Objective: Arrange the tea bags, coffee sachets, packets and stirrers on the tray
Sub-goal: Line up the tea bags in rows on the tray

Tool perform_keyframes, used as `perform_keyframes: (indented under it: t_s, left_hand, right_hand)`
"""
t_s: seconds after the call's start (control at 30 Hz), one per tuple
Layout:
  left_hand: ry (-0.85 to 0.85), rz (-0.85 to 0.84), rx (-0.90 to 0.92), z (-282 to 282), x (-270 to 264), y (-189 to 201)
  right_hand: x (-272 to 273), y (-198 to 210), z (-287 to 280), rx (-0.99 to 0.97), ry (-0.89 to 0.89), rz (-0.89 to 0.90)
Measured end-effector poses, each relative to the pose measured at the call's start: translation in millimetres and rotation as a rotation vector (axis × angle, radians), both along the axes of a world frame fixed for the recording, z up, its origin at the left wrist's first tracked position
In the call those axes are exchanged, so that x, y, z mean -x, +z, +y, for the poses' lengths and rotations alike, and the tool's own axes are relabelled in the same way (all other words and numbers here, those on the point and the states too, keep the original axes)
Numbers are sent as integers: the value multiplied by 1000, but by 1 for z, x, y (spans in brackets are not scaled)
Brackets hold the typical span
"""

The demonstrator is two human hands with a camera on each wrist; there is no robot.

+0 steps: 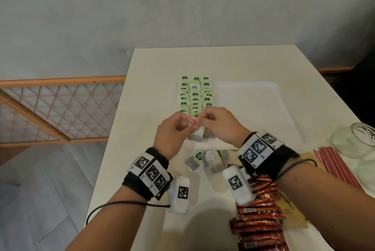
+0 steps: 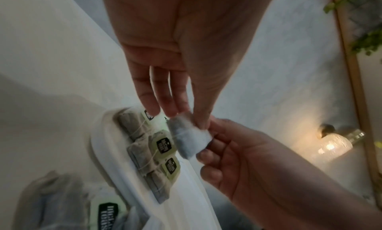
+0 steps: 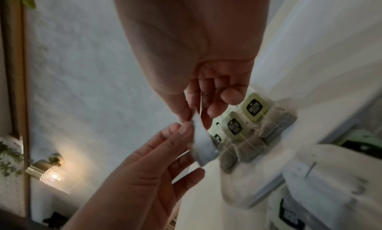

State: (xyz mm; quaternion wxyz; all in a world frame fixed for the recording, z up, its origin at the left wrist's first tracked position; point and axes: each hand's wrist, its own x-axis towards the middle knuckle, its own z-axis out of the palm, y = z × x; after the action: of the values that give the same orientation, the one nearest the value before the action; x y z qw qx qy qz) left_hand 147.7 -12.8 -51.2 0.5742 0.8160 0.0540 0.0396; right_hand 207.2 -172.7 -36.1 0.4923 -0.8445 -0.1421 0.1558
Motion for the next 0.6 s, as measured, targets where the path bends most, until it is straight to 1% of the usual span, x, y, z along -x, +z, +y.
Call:
perform_keyframes:
  t_s: [0.07,0.13,0.2,0.3,0.43,0.53,0.6]
  left_hand:
    - [43,-31,-170,-4,1,2]
    - [56,-45,-267,-10,2,5]
    - [44,-30,-275,-14,3,8]
    - [72,10,-222,-15,2,10]
    - [103,57,-365,-4,-3,-1]
    - [75,145,-399,11,-7,-15]
    - [44,197,-392,19,-11,-22]
  right_hand:
    - [1,4,-2,-8,-52,-12]
    - [3,7,-2,-13,-88,-35]
    - [5,9,1,-19,-102,-50]
    - [9,11,6,-28,-97,-47]
    - [12,9,1,-98,-71,57]
    - [6,-1,-12,-58,-129,71]
    - [0,-10,-22,19,-154,57]
